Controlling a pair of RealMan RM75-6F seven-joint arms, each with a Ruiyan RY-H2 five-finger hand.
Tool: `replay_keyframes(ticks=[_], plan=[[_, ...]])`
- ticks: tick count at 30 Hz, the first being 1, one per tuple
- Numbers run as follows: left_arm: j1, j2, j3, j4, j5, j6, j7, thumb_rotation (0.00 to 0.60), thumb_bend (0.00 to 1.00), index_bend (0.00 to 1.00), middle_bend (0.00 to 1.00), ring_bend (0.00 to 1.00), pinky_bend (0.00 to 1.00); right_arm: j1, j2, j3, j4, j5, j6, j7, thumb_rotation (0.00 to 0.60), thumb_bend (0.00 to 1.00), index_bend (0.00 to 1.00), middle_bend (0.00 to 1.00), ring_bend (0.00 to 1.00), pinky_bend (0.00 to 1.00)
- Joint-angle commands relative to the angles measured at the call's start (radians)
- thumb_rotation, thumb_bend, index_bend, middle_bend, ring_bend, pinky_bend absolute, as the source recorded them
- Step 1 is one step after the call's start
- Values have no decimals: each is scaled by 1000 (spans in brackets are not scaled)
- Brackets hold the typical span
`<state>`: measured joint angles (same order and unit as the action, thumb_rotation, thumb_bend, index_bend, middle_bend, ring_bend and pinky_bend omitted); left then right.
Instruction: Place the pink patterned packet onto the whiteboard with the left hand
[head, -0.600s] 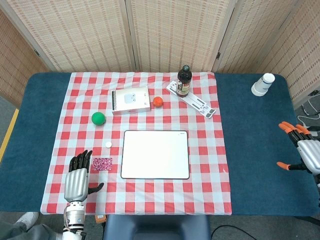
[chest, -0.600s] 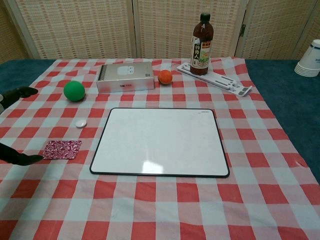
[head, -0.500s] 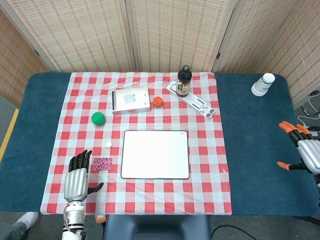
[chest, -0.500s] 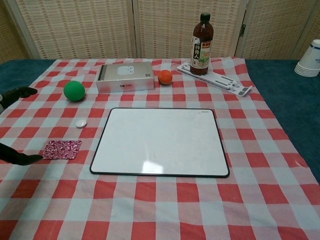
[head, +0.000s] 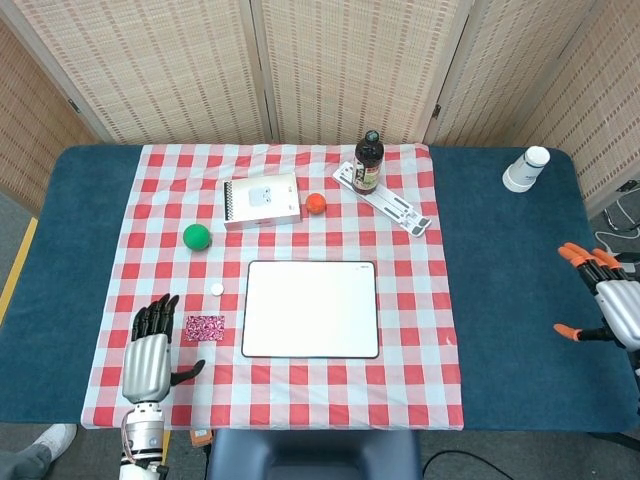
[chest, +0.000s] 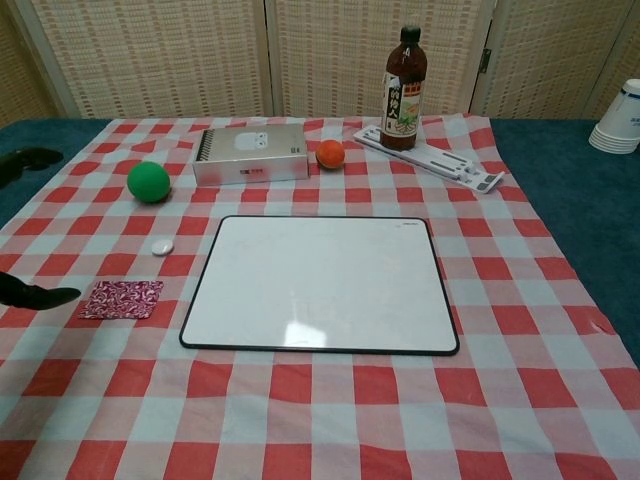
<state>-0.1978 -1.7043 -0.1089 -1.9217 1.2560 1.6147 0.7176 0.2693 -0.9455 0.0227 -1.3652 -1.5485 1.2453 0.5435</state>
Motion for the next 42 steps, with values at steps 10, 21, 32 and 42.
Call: replay_keyframes(ticks=[10, 21, 32, 42], plan=[[-26, 19, -37, 11, 11, -38, -16, 600, 151, 0, 34, 342, 607, 5, -2, -1, 11, 2, -12, 8, 600, 0, 0, 0, 0, 0], [-106, 90, -54, 8, -136, -204, 68, 600, 195, 260, 959, 988, 1000, 19, 1, -11, 8, -5, -44, 7, 600, 0, 0, 0, 0, 0], [-229, 110, -112, 143, -215, -278, 207, 600, 205, 273, 1000, 1000, 1000, 21, 3, -14, 6, -4, -51, 4, 600, 0, 0, 0, 0, 0], [-290, 168, -69, 247, -234, -430, 124, 600, 205, 242, 1000, 1000, 1000, 25, 2, -14, 10, 2, -61, 2, 600, 0, 0, 0, 0, 0]])
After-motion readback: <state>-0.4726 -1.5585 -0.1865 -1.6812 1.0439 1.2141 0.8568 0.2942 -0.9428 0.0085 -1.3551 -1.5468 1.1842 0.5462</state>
